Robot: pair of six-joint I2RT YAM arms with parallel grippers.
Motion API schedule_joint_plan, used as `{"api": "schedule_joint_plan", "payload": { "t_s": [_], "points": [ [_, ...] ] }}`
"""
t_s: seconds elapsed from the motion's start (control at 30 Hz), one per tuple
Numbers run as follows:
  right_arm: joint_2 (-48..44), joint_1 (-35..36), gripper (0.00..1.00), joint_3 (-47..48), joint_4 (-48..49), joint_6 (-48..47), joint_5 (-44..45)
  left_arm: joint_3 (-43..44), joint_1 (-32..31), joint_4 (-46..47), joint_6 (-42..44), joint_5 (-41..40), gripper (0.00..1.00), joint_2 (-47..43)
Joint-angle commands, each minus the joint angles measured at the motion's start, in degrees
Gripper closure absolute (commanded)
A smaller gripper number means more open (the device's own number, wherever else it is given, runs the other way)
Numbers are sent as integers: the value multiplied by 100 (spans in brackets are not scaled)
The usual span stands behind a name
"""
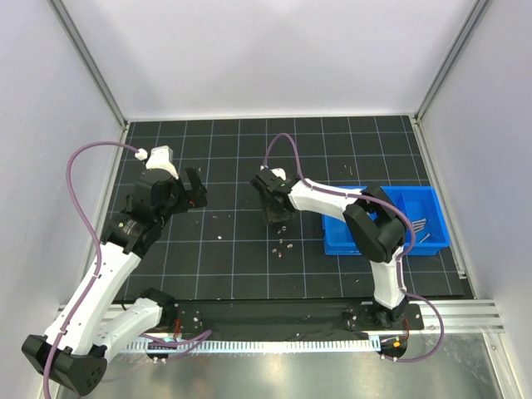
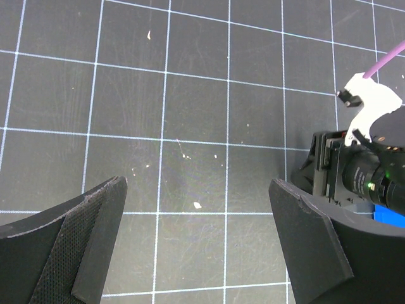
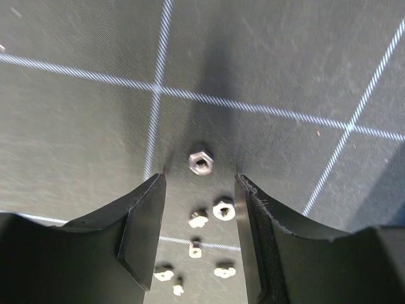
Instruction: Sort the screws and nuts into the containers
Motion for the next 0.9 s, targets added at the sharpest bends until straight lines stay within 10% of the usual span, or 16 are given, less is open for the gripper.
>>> {"api": "schedule_joint_plan", "payload": {
  "t_s": [0.0, 0.87],
  "points": [
    [-95, -14, 46, 112, 504, 200, -58, 26, 20, 198, -22, -24, 0, -78],
    [301, -5, 74, 156, 329, 323, 197, 18, 20, 198, -30, -32, 0, -95]
  ]
}}
